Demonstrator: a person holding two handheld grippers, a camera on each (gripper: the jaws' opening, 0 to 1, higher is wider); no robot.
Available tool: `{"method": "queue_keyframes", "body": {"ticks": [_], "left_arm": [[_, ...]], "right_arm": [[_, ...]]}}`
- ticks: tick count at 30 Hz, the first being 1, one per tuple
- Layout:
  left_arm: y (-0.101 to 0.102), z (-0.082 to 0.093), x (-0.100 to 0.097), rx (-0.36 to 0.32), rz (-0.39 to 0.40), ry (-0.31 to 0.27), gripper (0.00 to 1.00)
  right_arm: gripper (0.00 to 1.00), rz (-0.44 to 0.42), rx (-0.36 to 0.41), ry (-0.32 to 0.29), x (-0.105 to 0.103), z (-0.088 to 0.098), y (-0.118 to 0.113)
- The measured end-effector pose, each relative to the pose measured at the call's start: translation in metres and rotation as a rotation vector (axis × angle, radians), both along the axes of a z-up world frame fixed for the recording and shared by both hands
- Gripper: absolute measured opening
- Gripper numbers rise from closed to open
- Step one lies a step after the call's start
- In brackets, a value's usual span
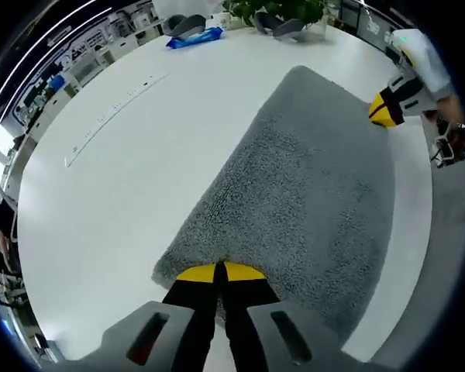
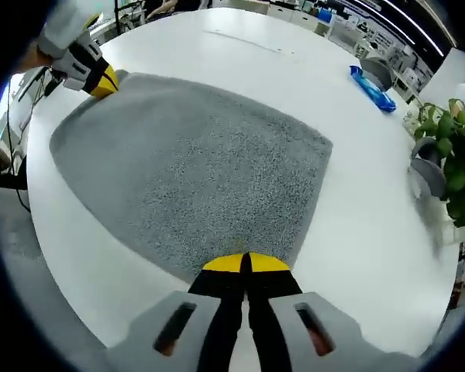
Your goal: Fold the towel on the table until its edges align and the towel forms a compact rectangular stack.
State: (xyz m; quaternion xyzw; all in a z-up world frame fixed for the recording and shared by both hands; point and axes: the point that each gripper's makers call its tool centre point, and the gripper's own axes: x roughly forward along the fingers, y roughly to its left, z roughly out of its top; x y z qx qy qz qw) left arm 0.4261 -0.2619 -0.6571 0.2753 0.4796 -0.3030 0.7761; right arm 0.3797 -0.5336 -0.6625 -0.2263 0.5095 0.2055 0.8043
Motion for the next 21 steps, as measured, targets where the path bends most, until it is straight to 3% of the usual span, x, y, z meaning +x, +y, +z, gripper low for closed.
{"method": "queue_keyframes", "body": {"ticks": [10, 17, 21], "left_arm": [[0.001, -0.001, -0.025, 0.042, -0.015, 0.003, 0.02], [0.0, 0.0, -0.036, 0.077, -0.03, -0.025, 0.02], [0.001, 0.0, -0.042, 0.05, 0.005, -0.021, 0.02]], "right_arm": [[0.0, -0.041, 0.119, 0.01, 0.003, 0.001, -0.004], [0.0, 0.012, 0.06, 0.017, 0.009, 0.0, -0.002], [0.0, 0.023, 0.041, 0.019, 0.013, 0.0, -0.003]]}}
